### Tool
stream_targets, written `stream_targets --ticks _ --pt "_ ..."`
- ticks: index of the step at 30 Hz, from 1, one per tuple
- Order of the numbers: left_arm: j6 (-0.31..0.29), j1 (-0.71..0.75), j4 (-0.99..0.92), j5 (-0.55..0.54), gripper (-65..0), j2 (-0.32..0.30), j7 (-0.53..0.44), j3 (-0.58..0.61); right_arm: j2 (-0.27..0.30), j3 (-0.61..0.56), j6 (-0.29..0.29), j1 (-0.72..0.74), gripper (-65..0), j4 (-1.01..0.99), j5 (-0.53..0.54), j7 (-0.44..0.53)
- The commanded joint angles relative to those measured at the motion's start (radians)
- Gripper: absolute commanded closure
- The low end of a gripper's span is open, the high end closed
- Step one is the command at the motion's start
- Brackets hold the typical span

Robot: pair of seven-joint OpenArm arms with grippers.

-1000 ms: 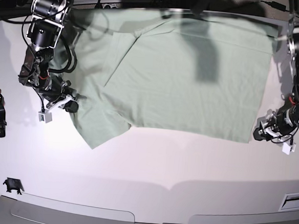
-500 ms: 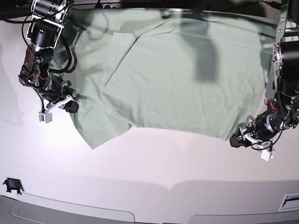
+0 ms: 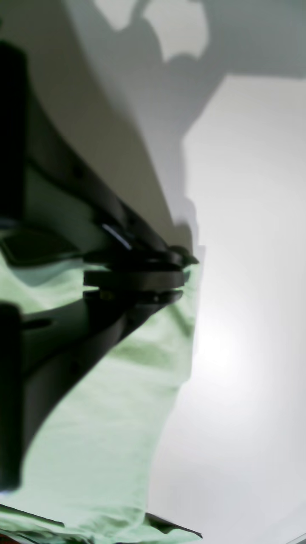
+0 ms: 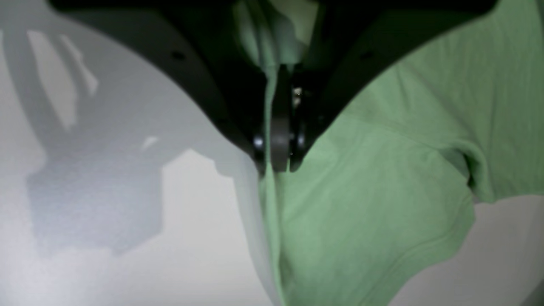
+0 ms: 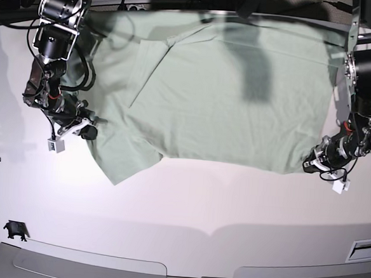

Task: Fold the T-shirt properly
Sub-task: 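Reach the left gripper down to the hem corner and grasp it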

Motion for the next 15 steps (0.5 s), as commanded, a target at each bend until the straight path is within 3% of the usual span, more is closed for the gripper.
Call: stream_targets --ticks 1,6,10,15 --pt "-0.038 -0.028 0.012 -0.042 0.0 -0.024 -0.012 -0.001 0.011 -0.001 -0.01 0.011 0.0 0.014 -0.02 -0.05" --pt "-0.109 -0.028 0.012 -0.176 0.0 -0.058 0.049 -0.005 0.012 -0.001 -0.005 0.011 0.0 0.09 0.011 -0.098" --pt "-0.109 -0.027 0.023 -0.293 0.0 -0.082 0.158 -0.005 0.011 -0.001 0.084 0.011 0.0 0.172 0.176 -0.19" --pt "-0.109 -0.006 0.086 -0.471 0.0 -0.113 0.332 -0.005 0.012 0.0 0.12 0.006 0.0 0.25 0.379 -0.401"
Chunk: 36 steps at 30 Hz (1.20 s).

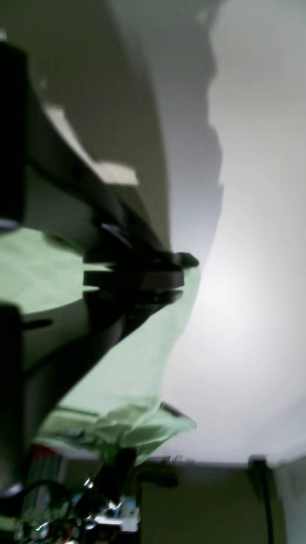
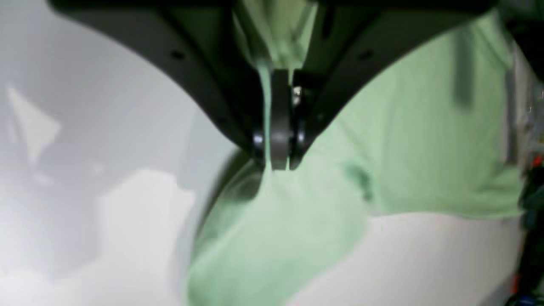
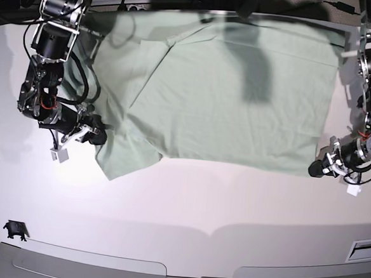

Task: Fold the T-shirt properly
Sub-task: 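Reach the left gripper down to the hem corner and grasp it, then lift the hem with both grippers and fold it toward the collar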

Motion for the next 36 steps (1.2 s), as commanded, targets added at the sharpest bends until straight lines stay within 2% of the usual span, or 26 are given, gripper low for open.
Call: stream_targets --ticks 1,5,9,12,16,19,24,28,36 --pt "-0.013 -0.017 0.039 -0.059 0.0 -0.032 0.009 -0.004 0.014 0.005 0.01 0.015 0.0 0.034 0.057 -0.017" --pt "-0.013 0.041 0.157 -0.164 0.0 -0.067 0.107 -0.004 0.014 0.005 0.01 -0.056 0.0 0.147 0.15 -0.09" --pt "-0.013 0.126 0.285 -0.221 0.0 -0.106 0.163 -0.004 0.014 0.006 0.01 -0.166 0.0 0.305 0.167 -0.123" --pt "-0.013 0.196 0.364 -0.232 0.0 -0.141 0.168 -0.004 0.014 0.018 0.01 -0.257 0.0 0.441 0.171 -0.155" --pt "-0.013 0.28 0.438 -0.266 0.0 -0.195 0.202 -0.004 0.013 0.077 0.01 -0.388 0.0 0.599 0.171 -0.163" --pt "-0.013 0.341 0.467 -0.332 0.0 -0.238 0.254 -0.005 0.014 0.142 0.01 -0.483 0.0 0.669 0.171 -0.163" --pt "-0.013 0.415 0.473 -0.438 0.0 -0.295 0.343 -0.006 0.013 0.259 0.01 -0.62 0.0 0.725 0.243 -0.178" --pt "-0.013 0.464 0.473 -0.442 0.0 -0.318 0.43 -0.006 0.013 0.311 0.01 -0.699 0.0 0.728 0.276 -0.208" --pt "-0.013 0.522 0.473 -0.442 0.0 -0.331 0.437 -0.006 -0.009 0.318 0.01 -0.751 0.0 0.728 0.268 -0.191"
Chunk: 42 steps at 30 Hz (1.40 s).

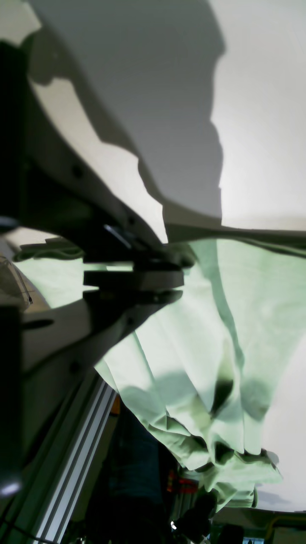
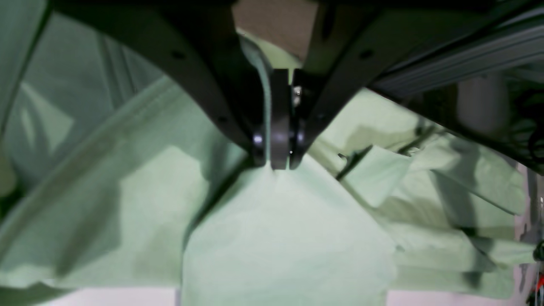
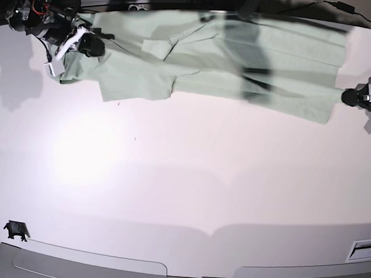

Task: Fold the T-shirt properly
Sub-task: 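Lift the hem with both grippers and fold it toward the collar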

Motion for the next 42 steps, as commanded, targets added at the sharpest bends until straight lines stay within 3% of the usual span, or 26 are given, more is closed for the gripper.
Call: stream_targets --ticks 1,4,5,8,10,16,22,25,30,37,42 --pt "-0.009 -0.011 0.013 -0.025 0.0 -0.032 -0.005 -0.008 0.008 0.009 0.006 0.005 0.0 0.016 0.026 0.024" --pt "-0.009 -0.012 0.013 -0.025 -1.8 -0.037 -0.005 -0.008 -0.008 0.009 0.006 0.013 0.0 0.016 0.009 0.026" --pt "-0.009 -0.014 0.013 -0.025 -7.4 -0.043 -0.005 -0.008 -0.008 0.009 0.006 0.016 0.0 0.016 -0.002 0.026" --pt "-0.009 -0.021 0.013 -0.025 -17.4 -0.072 -0.021 -0.045 -0.008 0.026 0.006 0.03 -13.7 0.017 0.002 0.03" --pt "-0.009 -0.028 0.014 -0.025 -17.7 -0.09 -0.028 -0.107 -0.007 0.053 0.006 0.045 -17.6 0.018 0.005 0.03" --pt "-0.009 -0.034 0.014 -0.025 -17.7 -0.152 -0.087 -0.318 -0.008 0.176 0.006 0.136 -17.6 0.018 0.079 0.029" --pt "-0.009 -0.034 0.014 -0.025 -17.7 -0.184 -0.107 -0.418 -0.008 0.202 0.006 0.247 -17.6 0.014 0.051 0.045" --pt "-0.009 -0.034 0.014 -0.025 -17.7 -0.18 -0.107 -0.419 -0.008 0.158 0.006 0.275 -18.8 0.002 -0.097 0.144" --pt "-0.009 -0.034 0.014 -0.025 -17.7 -0.164 -0.111 -0.419 -0.008 0.001 0.006 0.302 -31.7 -0.105 -0.284 0.266" --pt "-0.009 -0.034 0.014 -0.025 -17.7 -0.161 -0.111 -0.419 -0.008 -0.182 -0.067 0.386 -32.1 -0.34 -0.316 0.301" --pt "-0.009 -0.034 0.014 -0.025 -17.7 -0.161 -0.111 -0.419 -0.008 -0.236 -0.072 0.421 -31.8 -0.396 -0.315 0.295"
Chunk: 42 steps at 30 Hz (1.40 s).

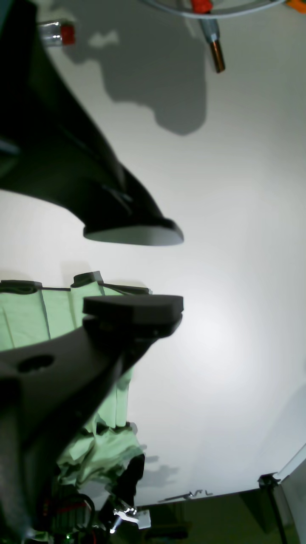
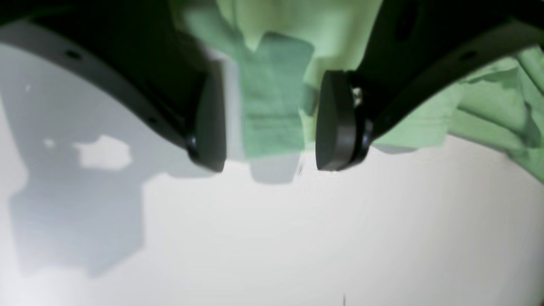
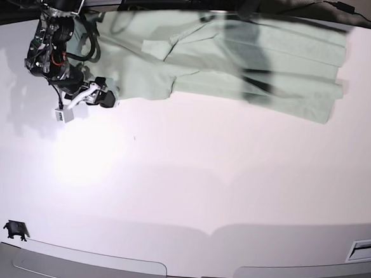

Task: Fold the T-shirt properly
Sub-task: 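Lift the hem with both grippers and fold it toward the collar, then press the right gripper onto the folded shirt end and flatten it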

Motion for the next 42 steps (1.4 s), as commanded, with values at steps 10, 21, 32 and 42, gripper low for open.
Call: stream_targets --ticks 10,21,32,42 --pt "-0.009 -0.014 0.013 -0.028 -17.7 -0.039 -0.016 -0.01 0.012 -0.008 0.0 0.012 0.0 0.012 0.018 -0.06" --pt "-0.009 -0.013 0.013 -0.028 -17.7 -0.039 -0.015 -0.01 -0.025 -0.005 0.031 -0.013 0.0 0.253 0.225 -0.31" --pt "-0.009 -0.011 0.013 -0.028 -17.7 -0.039 -0.016 -0.01 -0.311 -0.007 0.077 -0.298 0.0 0.543 0.383 -0.345" --pt "-0.009 -0.011 0.013 -0.028 -17.7 -0.039 -0.016 -0.01 -0.375 -0.007 0.077 -0.452 0.0 0.571 0.381 -0.375"
